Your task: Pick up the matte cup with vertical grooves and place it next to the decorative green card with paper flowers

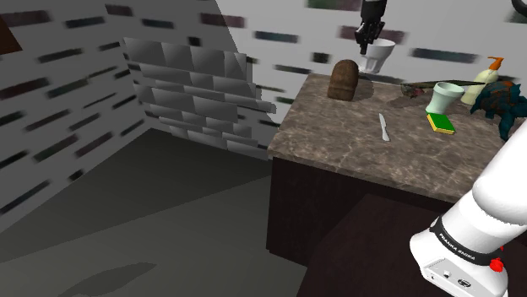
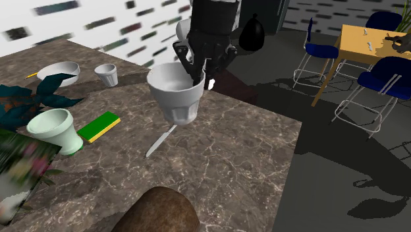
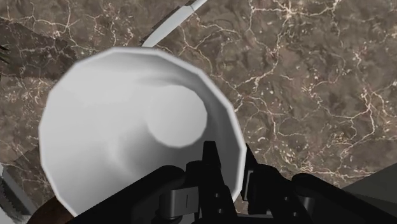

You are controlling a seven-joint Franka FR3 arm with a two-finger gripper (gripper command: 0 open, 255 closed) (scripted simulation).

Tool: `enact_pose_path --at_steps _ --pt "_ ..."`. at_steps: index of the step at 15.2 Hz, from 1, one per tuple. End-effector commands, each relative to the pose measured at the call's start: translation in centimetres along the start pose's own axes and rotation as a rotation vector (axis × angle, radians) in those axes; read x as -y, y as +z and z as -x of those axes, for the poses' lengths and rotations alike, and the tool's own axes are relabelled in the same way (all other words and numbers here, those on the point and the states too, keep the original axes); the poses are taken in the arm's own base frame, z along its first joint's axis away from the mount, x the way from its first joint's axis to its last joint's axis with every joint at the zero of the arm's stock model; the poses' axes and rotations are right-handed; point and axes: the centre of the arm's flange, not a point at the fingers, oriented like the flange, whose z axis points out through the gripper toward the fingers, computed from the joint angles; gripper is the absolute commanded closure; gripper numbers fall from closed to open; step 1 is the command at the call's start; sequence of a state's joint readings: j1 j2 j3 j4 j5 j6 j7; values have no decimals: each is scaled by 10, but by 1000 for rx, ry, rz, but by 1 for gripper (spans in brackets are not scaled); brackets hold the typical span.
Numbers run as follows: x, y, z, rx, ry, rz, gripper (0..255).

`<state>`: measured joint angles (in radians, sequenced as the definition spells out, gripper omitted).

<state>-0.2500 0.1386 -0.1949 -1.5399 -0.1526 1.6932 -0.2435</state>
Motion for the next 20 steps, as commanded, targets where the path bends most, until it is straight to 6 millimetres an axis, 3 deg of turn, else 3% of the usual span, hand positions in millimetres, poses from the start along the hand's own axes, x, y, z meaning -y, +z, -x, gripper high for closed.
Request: enact_pose_path --at_steps 1,20 --pt "-24 2 8 -1 -1 0 255" --pt "-263 46 71 -1 -1 0 255"
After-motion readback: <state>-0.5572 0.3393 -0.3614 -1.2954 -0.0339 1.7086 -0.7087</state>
